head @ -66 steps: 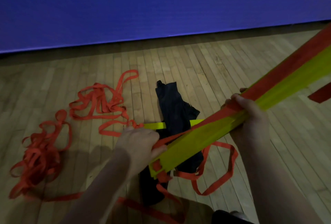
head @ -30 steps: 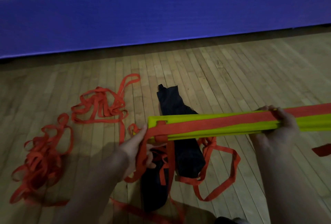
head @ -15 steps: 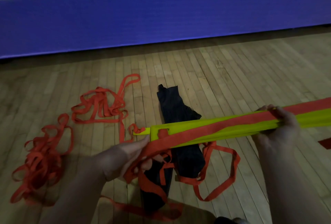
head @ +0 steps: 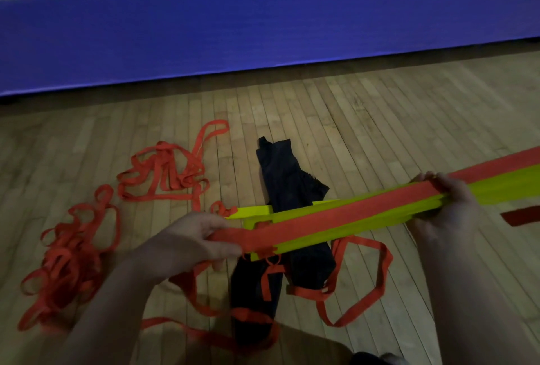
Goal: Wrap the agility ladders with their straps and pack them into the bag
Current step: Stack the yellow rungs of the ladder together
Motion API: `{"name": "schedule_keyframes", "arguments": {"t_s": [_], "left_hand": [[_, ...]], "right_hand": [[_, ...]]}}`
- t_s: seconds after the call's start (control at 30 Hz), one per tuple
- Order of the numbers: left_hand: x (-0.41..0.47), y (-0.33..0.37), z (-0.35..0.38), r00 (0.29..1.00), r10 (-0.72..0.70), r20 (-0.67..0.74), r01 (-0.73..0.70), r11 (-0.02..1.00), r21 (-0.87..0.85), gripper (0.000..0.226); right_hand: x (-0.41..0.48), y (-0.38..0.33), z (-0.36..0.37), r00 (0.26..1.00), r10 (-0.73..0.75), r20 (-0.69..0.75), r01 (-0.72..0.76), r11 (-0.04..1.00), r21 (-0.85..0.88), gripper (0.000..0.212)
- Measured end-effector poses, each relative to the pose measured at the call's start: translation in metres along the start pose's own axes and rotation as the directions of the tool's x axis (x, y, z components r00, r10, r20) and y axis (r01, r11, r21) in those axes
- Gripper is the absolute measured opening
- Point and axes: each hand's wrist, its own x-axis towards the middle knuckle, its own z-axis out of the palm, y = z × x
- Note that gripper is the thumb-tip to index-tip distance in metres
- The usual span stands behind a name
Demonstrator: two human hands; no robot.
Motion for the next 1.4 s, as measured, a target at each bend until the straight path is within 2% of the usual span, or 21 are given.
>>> {"name": "schedule_keyframes", "arguments": {"t_s": [0.07,0.17,0.2,0.3,0.4,0.47,0.53,0.6,0.63,0.7,0.73,0.8,0.83,0.9,1.0,1.07,1.17,1.23,1.4], "left_hand": [[0.001,-0.003,0.002,0.998,-0.060,0.021,0.058,0.994,0.094,0.007],[0.000,-0.002,0.006,0.997,-0.079,0.026,0.077,0.995,0.067,0.048],[0.002,-0.002,0.010,0.997,-0.078,0.018,0.077,0.994,0.082,0.049],[0.006,-0.002,0.021,0.994,-0.110,0.020,0.106,0.985,0.137,0.020],[0.009,-0.007,0.020,0.993,-0.106,0.046,0.100,0.988,0.121,0.010],[0.010,-0.009,0.017,0.993,-0.116,0.033,0.115,0.992,0.046,0.011],[0.012,-0.009,0.017,0.988,-0.151,-0.037,0.147,0.984,-0.103,0.013],[0.015,-0.009,0.018,0.979,-0.174,-0.103,0.145,0.961,-0.237,0.030],[0.016,-0.010,0.018,0.979,-0.174,-0.101,0.145,0.957,-0.250,0.035],[0.012,-0.009,0.016,0.980,-0.191,-0.062,0.173,0.960,-0.222,0.026],[0.009,-0.007,0.015,0.976,-0.214,-0.030,0.204,0.959,-0.196,0.029],[0.010,-0.011,0.014,0.972,-0.235,0.024,0.236,0.963,-0.132,0.057],[0.012,-0.014,0.014,0.975,-0.220,0.014,0.220,0.965,-0.140,0.056],[0.014,-0.013,0.014,0.981,-0.183,-0.059,0.169,0.967,-0.189,0.037],[0.016,-0.015,0.012,0.980,-0.046,-0.196,0.002,0.975,-0.220,0.024],[0.014,-0.014,0.009,0.973,0.028,-0.228,-0.090,0.960,-0.265,0.023],[0.013,-0.015,0.007,0.966,0.078,-0.247,-0.155,0.938,-0.310,0.033],[0.011,-0.011,0.010,0.958,0.106,-0.265,-0.179,0.947,-0.268,0.024],[0.007,0.001,0.022,0.943,0.039,-0.331,-0.140,0.948,-0.287,0.033]], "right_hand": [[-0.004,-0.001,0.006,1.000,-0.018,0.014,0.018,1.000,0.013,0.022],[-0.006,0.000,0.009,0.998,-0.043,0.037,0.044,0.998,-0.033,0.021],[-0.005,0.000,0.009,0.998,-0.046,0.037,0.049,0.996,-0.073,0.021],[-0.009,0.002,0.011,0.996,-0.067,0.065,0.076,0.986,-0.148,0.018],[-0.010,0.004,0.013,0.995,-0.075,0.070,0.084,0.985,-0.147,0.018],[-0.010,0.004,0.013,0.995,-0.062,0.082,0.073,0.987,-0.141,0.017],[-0.010,0.004,0.011,0.996,-0.040,0.085,0.053,0.988,-0.146,0.012],[-0.009,0.003,0.009,0.995,-0.017,0.097,0.030,0.991,-0.129,0.008],[-0.009,0.003,0.008,0.995,-0.012,0.100,0.023,0.994,-0.109,0.009],[-0.009,0.002,0.010,0.997,-0.005,0.080,0.009,0.998,-0.054,0.014],[-0.008,0.001,0.010,0.998,-0.004,0.067,0.006,1.000,-0.018,0.019],[-0.007,-0.001,0.010,0.998,0.002,0.059,-0.005,0.999,0.041,0.024],[-0.007,-0.003,0.009,0.998,0.010,0.057,-0.014,0.998,0.065,0.024],[-0.004,-0.004,0.006,0.999,0.016,0.047,-0.021,0.994,0.107,0.023],[-0.003,-0.006,0.007,0.999,0.016,0.041,-0.021,0.990,0.138,0.017],[-0.001,-0.006,0.005,1.000,0.016,0.025,-0.020,0.987,0.161,0.034],[0.002,-0.008,0.001,1.000,0.017,0.015,-0.019,0.981,0.192,0.040],[0.001,-0.008,0.002,1.000,0.004,0.019,-0.008,0.978,0.208,0.042],[-0.006,-0.006,0.007,0.999,-0.041,0.002,0.039,0.959,0.279,0.037]]}}
